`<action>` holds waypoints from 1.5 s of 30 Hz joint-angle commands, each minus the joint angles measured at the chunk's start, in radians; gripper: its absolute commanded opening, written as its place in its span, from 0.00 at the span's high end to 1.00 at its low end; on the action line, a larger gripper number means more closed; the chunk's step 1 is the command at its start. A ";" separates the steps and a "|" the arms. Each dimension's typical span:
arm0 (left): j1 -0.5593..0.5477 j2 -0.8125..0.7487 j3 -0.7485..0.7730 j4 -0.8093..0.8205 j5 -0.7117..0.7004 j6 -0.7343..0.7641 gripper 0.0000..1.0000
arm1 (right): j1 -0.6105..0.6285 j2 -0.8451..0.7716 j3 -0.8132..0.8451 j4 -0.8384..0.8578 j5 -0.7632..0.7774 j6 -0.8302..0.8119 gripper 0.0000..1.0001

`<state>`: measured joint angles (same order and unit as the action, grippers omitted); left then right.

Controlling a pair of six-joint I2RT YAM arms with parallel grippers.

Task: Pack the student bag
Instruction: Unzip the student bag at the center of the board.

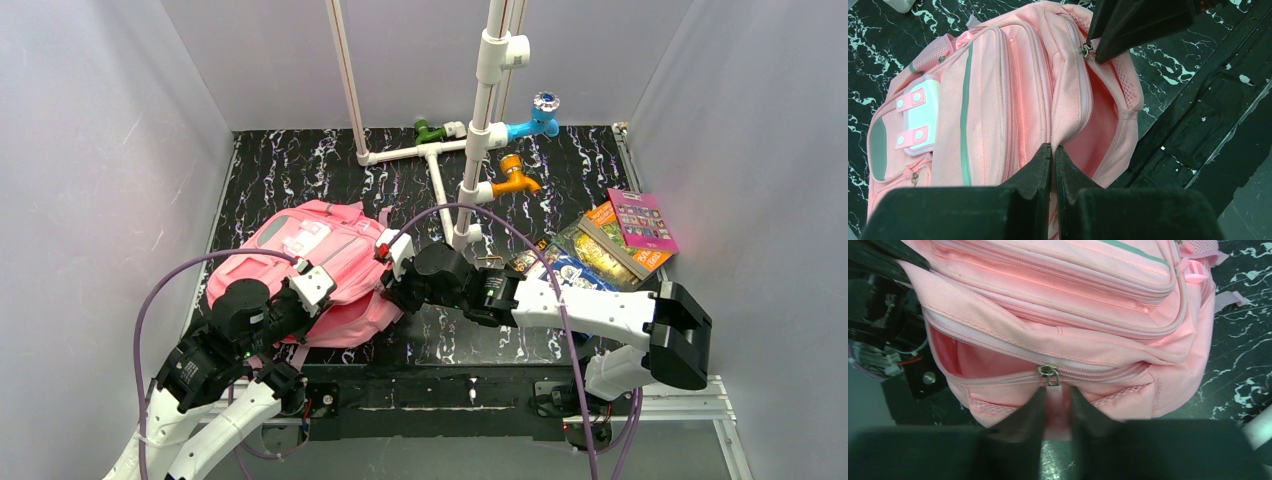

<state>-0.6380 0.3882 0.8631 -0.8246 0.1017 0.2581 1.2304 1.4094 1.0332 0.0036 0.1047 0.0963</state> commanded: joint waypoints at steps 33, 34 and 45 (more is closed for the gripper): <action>0.003 0.350 -0.032 0.212 0.092 -0.141 0.67 | -0.005 -0.093 0.087 0.016 0.077 0.094 0.99; 0.003 0.357 -0.035 0.213 0.081 -0.114 0.69 | -0.005 -0.098 0.084 0.015 0.079 0.094 0.99; 0.004 0.351 -0.013 0.414 -0.011 0.196 0.99 | 0.005 -0.105 0.032 -0.032 0.076 0.110 0.99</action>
<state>-0.6525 0.7696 0.8440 -0.5388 0.1833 0.2600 1.2217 1.3762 1.0821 -0.0658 0.1955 0.1883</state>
